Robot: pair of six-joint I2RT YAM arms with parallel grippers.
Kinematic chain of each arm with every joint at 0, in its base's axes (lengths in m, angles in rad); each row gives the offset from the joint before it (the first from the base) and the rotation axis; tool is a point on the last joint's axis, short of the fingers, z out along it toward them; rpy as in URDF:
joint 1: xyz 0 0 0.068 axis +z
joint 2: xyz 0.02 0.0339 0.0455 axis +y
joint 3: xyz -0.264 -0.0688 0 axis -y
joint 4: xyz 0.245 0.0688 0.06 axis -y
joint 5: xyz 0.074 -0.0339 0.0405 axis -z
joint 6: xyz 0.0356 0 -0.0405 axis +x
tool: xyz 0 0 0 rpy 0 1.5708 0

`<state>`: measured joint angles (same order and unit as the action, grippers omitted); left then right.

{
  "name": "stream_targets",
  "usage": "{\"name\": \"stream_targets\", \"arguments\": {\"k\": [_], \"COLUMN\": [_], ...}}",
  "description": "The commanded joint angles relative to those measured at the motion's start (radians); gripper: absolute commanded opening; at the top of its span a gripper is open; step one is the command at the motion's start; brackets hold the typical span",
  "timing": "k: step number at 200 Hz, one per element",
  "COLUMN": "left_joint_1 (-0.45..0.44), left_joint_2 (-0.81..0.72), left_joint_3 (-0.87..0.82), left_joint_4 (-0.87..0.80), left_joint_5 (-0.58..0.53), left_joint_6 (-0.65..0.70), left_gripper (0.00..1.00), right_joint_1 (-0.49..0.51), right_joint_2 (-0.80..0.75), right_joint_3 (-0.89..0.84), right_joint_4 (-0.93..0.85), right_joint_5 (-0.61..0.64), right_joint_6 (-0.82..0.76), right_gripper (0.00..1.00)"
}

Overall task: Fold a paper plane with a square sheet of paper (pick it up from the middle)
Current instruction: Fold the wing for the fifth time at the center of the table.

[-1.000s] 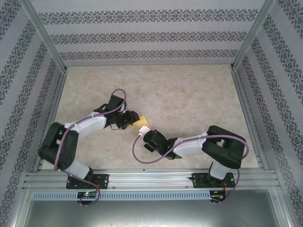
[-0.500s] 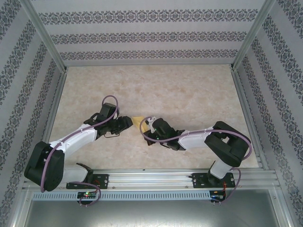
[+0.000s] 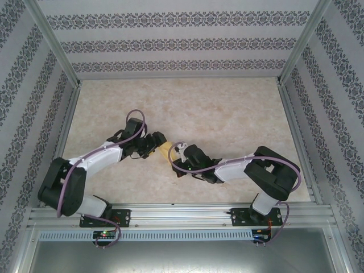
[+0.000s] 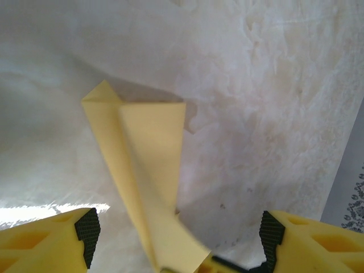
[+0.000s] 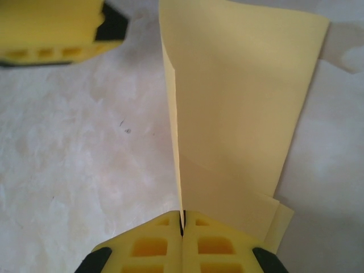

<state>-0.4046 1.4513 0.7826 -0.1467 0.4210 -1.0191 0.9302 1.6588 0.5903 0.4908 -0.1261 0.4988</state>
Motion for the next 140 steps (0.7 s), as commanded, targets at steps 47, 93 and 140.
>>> {"name": "stream_targets", "arguments": {"k": [47, 93, 140], "left_joint_1": [-0.002, -0.003, 0.001], "left_joint_2": [0.169, 0.188, 0.195], "left_joint_3": [0.143, 0.17, 0.177], "left_joint_4": [-0.223, -0.269, -0.306], "left_joint_5": [0.044, 0.042, 0.041], "left_joint_6": [-0.097, -0.092, -0.079], "left_gripper": [0.62, 0.3, 0.05], "right_joint_1": [0.068, 0.089, 0.119], "right_joint_2": [0.023, 0.02, -0.007], "right_joint_3": [0.015, 0.014, 0.02], "right_joint_4": [0.002, -0.001, -0.062], "right_joint_5": [0.14, 0.182, 0.242], "right_joint_6": [-0.144, -0.191, -0.262], "right_gripper": [0.0, 0.0, 0.09]}}
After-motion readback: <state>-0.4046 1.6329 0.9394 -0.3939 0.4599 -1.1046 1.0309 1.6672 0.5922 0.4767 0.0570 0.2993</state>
